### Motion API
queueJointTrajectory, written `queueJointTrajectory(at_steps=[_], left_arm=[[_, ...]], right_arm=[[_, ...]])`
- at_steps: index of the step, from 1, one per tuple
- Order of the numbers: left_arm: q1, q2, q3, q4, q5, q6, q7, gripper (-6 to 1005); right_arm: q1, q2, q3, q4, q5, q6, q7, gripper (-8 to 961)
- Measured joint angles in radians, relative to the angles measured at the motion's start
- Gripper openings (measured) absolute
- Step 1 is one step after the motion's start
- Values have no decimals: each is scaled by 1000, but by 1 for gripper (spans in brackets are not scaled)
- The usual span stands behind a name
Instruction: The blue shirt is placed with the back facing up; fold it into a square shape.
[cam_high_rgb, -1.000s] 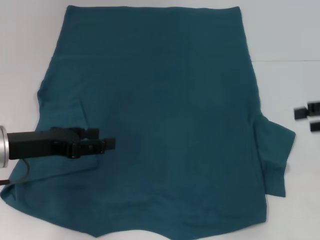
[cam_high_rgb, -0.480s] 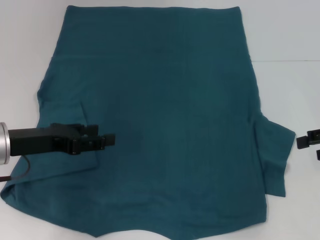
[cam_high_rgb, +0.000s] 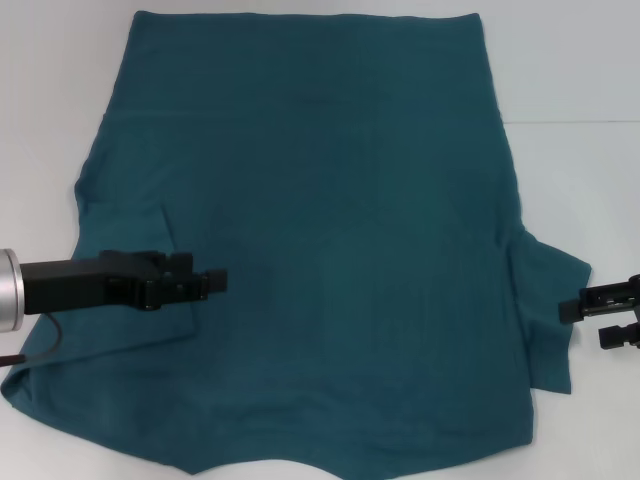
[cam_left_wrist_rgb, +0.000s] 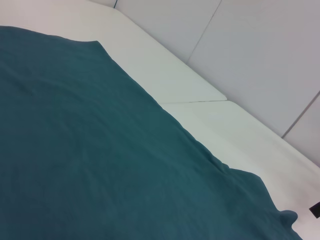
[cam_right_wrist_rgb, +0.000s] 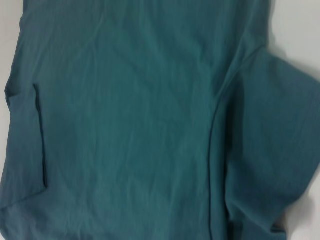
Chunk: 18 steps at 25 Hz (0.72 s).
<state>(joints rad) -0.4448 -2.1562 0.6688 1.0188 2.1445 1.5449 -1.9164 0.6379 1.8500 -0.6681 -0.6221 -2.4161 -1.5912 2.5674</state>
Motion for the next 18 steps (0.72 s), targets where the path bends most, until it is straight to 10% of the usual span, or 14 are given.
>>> queueJointTrajectory(at_steps=[18], left_arm=[[10,1,-6,-11,2,-11,3,725]], right_arm=[[6,25,-31,43,0,100,-28,945]])
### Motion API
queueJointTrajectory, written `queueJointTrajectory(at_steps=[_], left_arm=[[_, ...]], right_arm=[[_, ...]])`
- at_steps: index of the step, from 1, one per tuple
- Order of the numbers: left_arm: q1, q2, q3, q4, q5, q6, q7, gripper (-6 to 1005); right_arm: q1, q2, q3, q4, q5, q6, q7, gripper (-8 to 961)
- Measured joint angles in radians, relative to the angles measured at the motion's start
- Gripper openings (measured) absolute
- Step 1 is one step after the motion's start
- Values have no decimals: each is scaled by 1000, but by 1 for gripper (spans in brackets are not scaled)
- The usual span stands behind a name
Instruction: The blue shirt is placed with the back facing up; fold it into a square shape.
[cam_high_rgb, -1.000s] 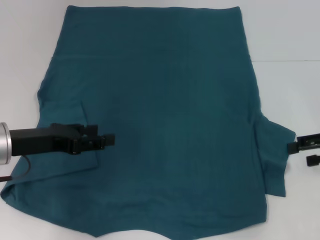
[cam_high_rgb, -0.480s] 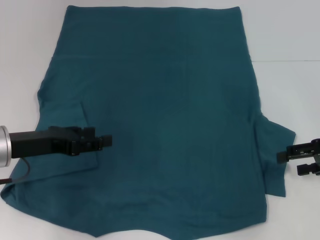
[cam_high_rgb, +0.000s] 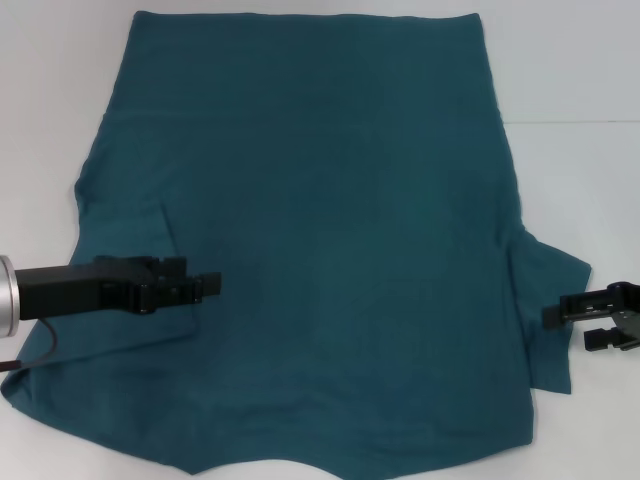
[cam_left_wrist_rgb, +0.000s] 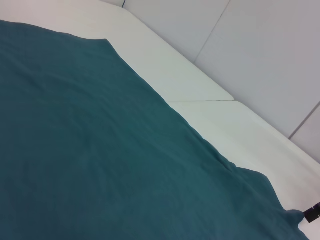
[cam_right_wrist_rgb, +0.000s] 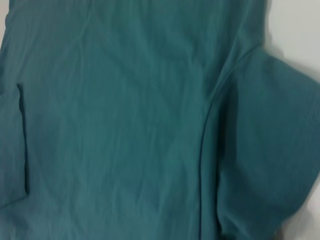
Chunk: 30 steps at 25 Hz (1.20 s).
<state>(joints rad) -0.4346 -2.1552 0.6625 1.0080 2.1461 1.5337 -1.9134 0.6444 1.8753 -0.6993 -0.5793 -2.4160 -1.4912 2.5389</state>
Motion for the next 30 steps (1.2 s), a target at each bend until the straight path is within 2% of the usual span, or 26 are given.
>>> queueJointTrajectory(at_steps=[7,30], left_arm=[[3,0,0,0,0,-7,0,725],[16,-3,-5,-2,-8,-14,1,724]], right_arm=[[2,12,-4,9,0,25,-5,945],[7,27,10,23,48,75,-24,944]])
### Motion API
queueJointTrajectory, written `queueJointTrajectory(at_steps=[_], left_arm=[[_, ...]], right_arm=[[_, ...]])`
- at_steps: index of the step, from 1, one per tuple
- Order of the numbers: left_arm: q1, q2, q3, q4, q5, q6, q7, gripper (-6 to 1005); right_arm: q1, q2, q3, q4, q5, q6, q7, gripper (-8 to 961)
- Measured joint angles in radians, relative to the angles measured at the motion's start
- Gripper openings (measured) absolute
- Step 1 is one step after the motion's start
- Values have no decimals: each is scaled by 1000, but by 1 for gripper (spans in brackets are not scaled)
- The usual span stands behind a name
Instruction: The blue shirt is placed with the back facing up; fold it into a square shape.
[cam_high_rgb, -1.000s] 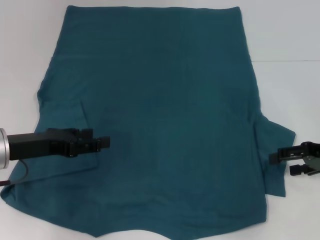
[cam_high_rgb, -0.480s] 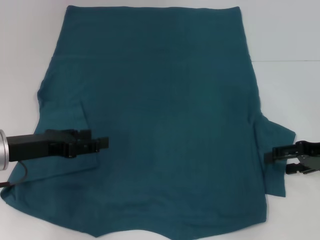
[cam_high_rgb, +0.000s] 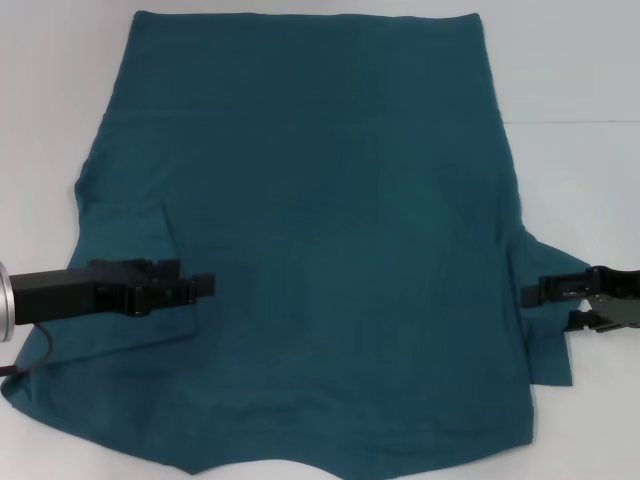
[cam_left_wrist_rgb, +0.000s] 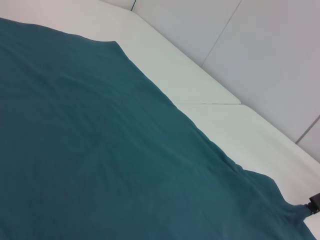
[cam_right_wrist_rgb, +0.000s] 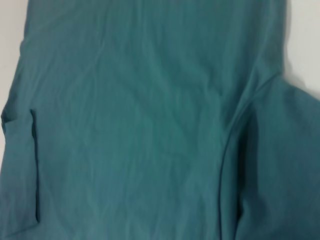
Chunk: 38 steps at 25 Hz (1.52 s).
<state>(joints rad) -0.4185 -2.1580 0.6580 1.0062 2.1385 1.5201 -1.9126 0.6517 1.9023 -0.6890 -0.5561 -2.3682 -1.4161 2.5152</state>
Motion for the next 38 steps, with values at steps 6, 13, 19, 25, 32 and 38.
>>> queueJointTrajectory(at_steps=[6,13,19,25,32,38], left_arm=[[2,1,0,0,0,1,-3,725],[5,1,0,0,0,8,-6,724],[10,0,0,2,0,13,-9,723],[11,0,0,3,0,12,-18,724],[10,0,-2,7,-3,11,-19,724],[8,-2,-2,8,-11,12,-19,725]], right_arm=[[-5,3,4,-1,15,5,-26,944],[6,3,-8,-8,10,8,-87,945],[14,3,-8,-13,9,8,-111,944],[18,6,-18,-6,3,10,-134,945],[12,14,-20,13,-24,15,-117,944],[5,26,-11,14,-26,40,-116,944]])
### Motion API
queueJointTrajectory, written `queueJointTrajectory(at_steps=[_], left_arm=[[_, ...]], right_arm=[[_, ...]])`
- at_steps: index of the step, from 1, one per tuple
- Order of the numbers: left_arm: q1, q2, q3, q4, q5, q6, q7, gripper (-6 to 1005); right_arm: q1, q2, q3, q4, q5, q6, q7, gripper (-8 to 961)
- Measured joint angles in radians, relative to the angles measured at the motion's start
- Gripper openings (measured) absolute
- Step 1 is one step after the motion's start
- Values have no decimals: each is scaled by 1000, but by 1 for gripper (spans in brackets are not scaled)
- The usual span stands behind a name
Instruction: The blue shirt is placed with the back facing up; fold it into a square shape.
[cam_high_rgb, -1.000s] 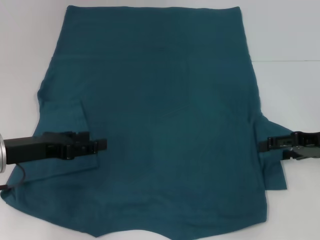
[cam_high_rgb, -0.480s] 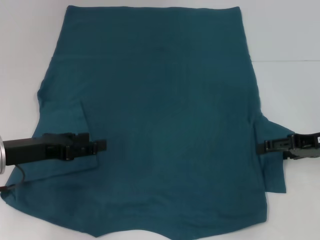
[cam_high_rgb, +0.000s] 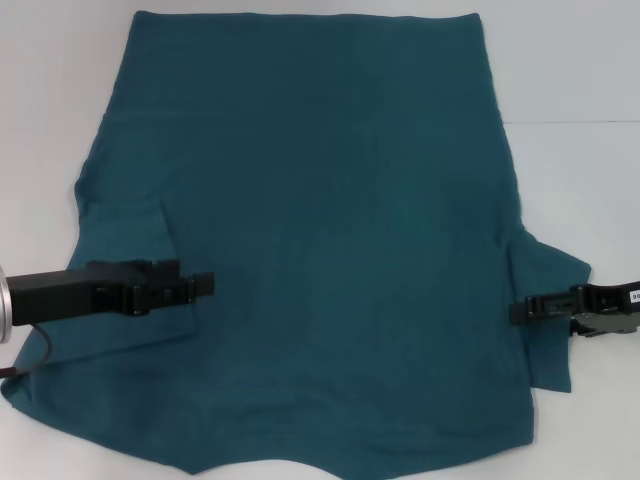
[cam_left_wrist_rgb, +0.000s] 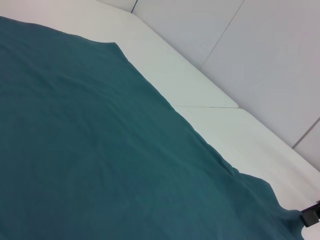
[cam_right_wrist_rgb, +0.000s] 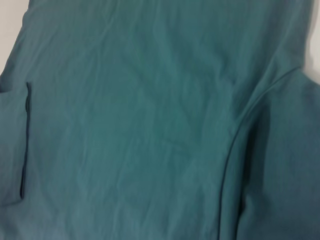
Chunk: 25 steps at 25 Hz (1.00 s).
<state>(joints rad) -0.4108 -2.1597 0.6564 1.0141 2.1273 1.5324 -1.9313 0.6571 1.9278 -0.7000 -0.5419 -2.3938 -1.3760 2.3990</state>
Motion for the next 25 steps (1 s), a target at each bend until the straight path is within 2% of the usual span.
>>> queueJointTrajectory(at_steps=[4,11,18,25], left_arm=[[2,-1,0,0,-1,0,-1,724],[3,-2,0,-3,-1,2,-1,723],[2,-2,0,-2,-2,2,-1,723],[0,-2,0,-1,-2,2,-2,723]], right_arm=[[4,3,2,-1,1,0,19,945],[6,6,4,-8,4,-2,25,742],[0,-6,17,-12,4,-17,37,576],[-1,-10,18,-12,-4,-18,38,236]])
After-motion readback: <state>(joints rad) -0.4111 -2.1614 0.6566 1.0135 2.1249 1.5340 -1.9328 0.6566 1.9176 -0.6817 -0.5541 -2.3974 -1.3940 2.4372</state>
